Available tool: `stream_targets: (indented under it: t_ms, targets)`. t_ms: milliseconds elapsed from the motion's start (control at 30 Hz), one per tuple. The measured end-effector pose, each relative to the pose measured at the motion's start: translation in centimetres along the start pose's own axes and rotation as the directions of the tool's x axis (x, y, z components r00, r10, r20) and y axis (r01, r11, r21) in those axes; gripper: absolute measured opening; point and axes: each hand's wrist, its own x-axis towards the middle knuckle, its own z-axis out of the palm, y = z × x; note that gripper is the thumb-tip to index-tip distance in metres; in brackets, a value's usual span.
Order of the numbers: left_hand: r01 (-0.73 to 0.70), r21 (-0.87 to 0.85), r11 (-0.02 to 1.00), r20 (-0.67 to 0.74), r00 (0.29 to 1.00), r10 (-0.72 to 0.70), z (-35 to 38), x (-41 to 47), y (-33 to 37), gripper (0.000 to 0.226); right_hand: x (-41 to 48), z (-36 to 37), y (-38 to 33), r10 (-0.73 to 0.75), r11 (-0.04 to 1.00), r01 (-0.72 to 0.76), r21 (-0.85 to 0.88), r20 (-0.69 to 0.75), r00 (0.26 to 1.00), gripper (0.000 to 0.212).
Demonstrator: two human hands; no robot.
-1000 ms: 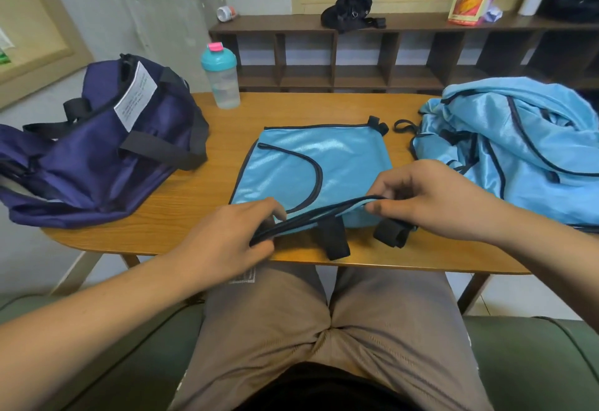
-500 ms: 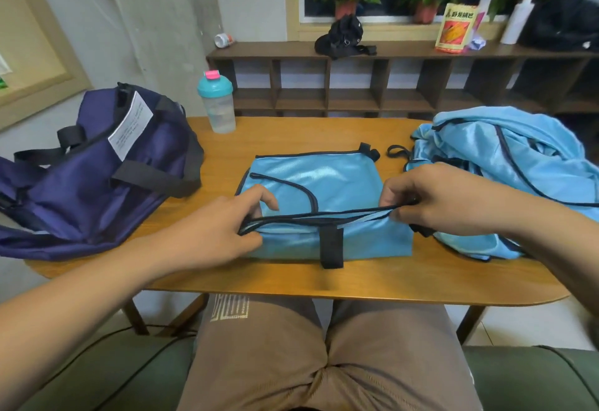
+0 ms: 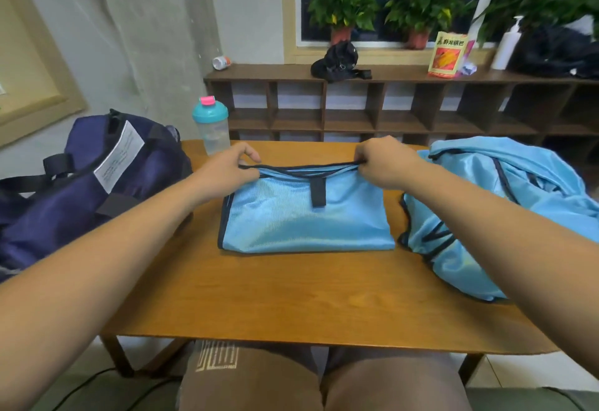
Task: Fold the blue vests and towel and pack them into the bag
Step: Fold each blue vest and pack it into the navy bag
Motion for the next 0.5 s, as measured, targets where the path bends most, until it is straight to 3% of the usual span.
stream_targets:
  t_ms: [167,300,400,500]
  targets:
    - [0.08,0.043,0.996,-0.029,0.996,-0.079,3.2,2.9,-3.1,0.017,2.8,5.2,0.7,0.009,0.991,-0.018,-0.131,-0.071,0.997,0.022]
    - [0.109,0.183,0.977,-0.104,0.99,-0.091,4.6,3.3,-4.9,0.026,1.9,8.6,1.4,-0.04,0.96,-0.039,-0.278,-0.273,0.961,0.03]
    - [0.043,0.331,0.943,-0.258,0.965,0.046,5.1,2.8,-4.9,0.027,0.0,9.8,0.4,-0.203,0.964,0.109,-0.243,-0.406,0.891,0.033]
    - [-0.076,0.413,0.908,-0.25,0.949,0.193,6.5,1.7,-3.1,0.016,-1.7,11.1,-0.8,-0.261,0.965,0.236,-0.11,-0.409,0.874,0.017]
